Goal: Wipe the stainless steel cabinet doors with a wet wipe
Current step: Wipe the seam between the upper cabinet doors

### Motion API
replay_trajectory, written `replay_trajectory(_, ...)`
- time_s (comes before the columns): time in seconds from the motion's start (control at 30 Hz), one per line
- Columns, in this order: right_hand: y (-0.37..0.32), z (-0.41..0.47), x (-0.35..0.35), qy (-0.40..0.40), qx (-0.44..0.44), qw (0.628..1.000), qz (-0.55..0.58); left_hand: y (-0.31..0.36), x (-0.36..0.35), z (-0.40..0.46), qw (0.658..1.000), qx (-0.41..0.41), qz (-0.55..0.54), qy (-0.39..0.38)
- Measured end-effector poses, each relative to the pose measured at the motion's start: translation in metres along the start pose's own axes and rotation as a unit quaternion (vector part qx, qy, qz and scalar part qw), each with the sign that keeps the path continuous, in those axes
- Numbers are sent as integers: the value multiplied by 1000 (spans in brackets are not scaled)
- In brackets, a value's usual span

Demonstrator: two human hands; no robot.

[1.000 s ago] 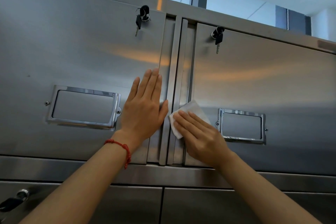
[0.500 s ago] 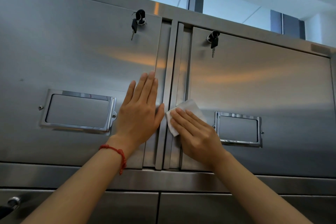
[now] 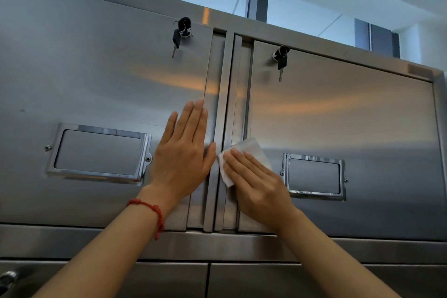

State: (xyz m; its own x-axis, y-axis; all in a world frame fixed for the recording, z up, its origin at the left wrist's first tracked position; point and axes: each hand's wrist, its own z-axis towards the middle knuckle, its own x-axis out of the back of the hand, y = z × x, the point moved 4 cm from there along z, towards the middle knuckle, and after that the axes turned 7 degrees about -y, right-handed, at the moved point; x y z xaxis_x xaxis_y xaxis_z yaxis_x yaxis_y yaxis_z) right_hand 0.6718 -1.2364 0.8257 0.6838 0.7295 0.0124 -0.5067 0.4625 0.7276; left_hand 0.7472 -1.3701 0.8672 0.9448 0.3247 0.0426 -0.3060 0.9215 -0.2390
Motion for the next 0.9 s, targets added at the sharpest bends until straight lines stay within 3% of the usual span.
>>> replay_trajectory(0.9, -26, -24, 1, -2, -2, 1000, 28, -1, -2, -1, 1000, 0, 1, -16)
